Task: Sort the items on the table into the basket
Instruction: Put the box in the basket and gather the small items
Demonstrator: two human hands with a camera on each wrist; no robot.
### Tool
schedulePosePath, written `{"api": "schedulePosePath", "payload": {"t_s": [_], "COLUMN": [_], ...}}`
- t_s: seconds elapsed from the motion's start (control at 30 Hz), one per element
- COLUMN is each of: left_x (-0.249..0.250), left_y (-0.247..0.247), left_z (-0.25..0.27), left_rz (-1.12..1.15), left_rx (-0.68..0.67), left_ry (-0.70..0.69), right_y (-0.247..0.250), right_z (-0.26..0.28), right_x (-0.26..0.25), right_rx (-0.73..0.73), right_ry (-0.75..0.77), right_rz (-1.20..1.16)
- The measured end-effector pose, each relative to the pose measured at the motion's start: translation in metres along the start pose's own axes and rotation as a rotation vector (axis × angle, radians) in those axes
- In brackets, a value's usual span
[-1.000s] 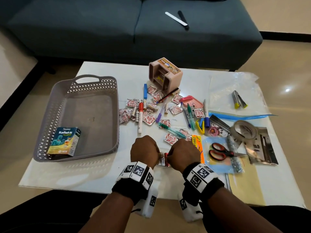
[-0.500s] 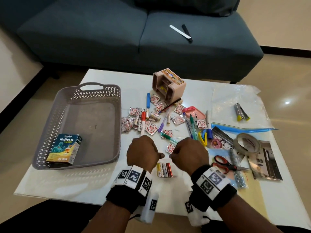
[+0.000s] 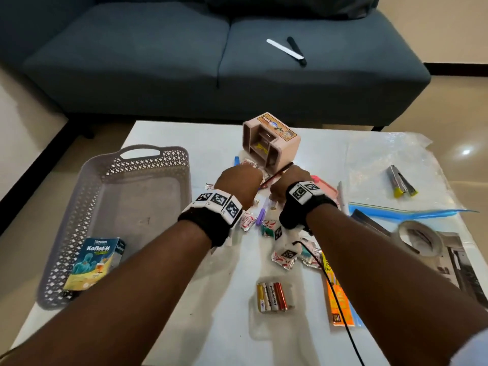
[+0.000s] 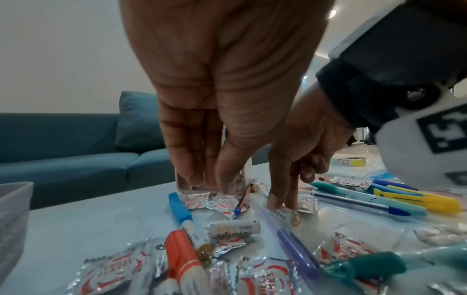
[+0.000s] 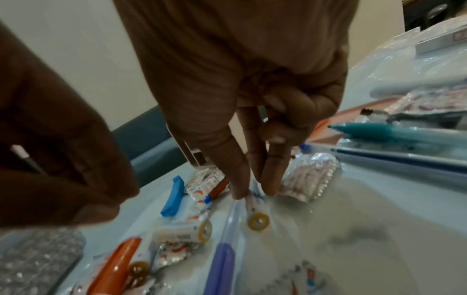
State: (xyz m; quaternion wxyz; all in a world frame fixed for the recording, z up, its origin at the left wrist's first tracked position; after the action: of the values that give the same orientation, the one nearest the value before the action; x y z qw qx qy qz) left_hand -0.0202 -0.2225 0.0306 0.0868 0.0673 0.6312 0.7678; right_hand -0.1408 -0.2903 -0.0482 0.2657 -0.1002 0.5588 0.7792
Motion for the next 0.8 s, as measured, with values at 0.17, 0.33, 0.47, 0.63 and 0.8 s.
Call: {"api": "schedulePosePath", "payload": {"t_s": [0.17, 0.33, 0.47, 0.63, 0.8], "left_x": [0.017, 0.03, 0.03, 0.029, 0.024], "left_y": [-0.022, -0.04, -0.043, -0.037, 0.006], "left_z": [-0.018, -0.023, -0.024, -0.022, -0.005], "left_rz": [-0.091, -0.176, -0.156, -0.067, 0.307], "left_rx": [-0.004, -0.053, -0.05, -0.025, 0.227], "left_ry": [-0.095, -0.119, -0.092, -0.047, 0.118], "right_y": [-0.001, 0.017, 0.01, 0.017, 0.047], "right_z": [0.001, 0.027, 0.072, 0.102, 0.117], "right_x": [0.002, 0.037, 0.078, 0.097, 0.073], "right_rx": [-0.049, -0.185, -0.277, -0.289, -0.247], "right_ry": [0.037, -0.126, -0.304, -0.359, -0.257], "right_rz": [-0.026, -0.393, -0.639, -0.639, -0.657]}}
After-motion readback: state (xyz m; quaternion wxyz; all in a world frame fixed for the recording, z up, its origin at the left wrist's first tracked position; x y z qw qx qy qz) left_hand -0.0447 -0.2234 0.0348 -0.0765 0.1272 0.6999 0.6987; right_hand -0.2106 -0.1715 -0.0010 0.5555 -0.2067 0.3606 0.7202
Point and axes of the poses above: each hand's wrist, its own z-axis away from the middle knuckle, its own y-axis out of the back of the hand, x = y × z, the point moved 6 cm from there along -z, towards the middle knuckle, and after that the axes turned 3 degrees about x, right-handed, at the moved point
